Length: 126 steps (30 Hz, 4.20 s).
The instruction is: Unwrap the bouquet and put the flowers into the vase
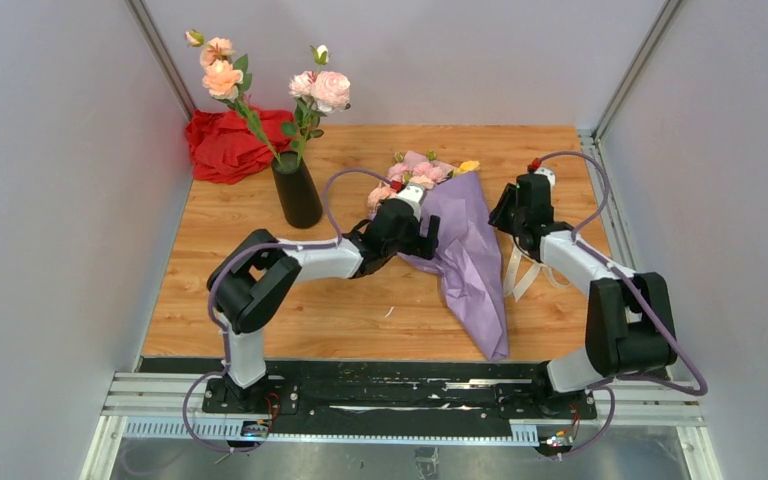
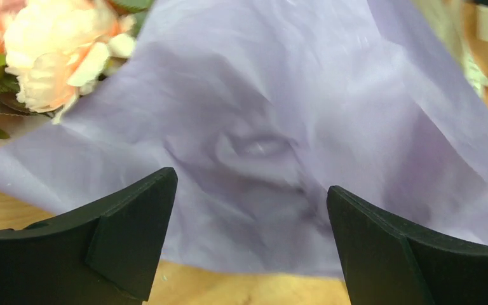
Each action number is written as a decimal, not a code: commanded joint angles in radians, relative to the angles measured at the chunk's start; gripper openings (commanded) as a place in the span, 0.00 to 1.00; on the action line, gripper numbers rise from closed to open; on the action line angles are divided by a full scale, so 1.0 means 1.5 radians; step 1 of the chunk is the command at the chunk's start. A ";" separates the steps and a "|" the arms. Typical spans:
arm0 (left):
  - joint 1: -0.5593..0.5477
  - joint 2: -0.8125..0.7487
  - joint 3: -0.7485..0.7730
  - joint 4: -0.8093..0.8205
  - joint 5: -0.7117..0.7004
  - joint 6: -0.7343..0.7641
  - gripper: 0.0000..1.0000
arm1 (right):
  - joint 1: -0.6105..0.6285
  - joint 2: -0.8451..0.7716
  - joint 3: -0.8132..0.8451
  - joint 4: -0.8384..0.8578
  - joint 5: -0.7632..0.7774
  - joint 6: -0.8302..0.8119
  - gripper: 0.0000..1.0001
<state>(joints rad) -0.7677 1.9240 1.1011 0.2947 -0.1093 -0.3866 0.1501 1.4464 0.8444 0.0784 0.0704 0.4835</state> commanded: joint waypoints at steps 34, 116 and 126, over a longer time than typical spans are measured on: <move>-0.273 -0.541 -0.202 -0.189 -0.511 0.014 1.00 | 0.329 0.106 0.094 0.008 -0.242 -0.192 0.42; -0.241 -0.701 -0.164 -0.500 -0.626 -0.154 1.00 | 0.640 -0.204 0.027 -0.184 0.172 -0.177 0.72; -0.241 -0.552 -0.208 -0.385 -0.519 -0.204 1.00 | 0.570 -0.181 0.018 -0.319 0.315 -0.162 0.76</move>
<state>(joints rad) -1.1343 1.0298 0.8257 -0.3935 -0.9493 -0.6361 1.0710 1.1263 0.8867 -0.2718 0.4469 0.2146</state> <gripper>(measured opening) 0.999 0.761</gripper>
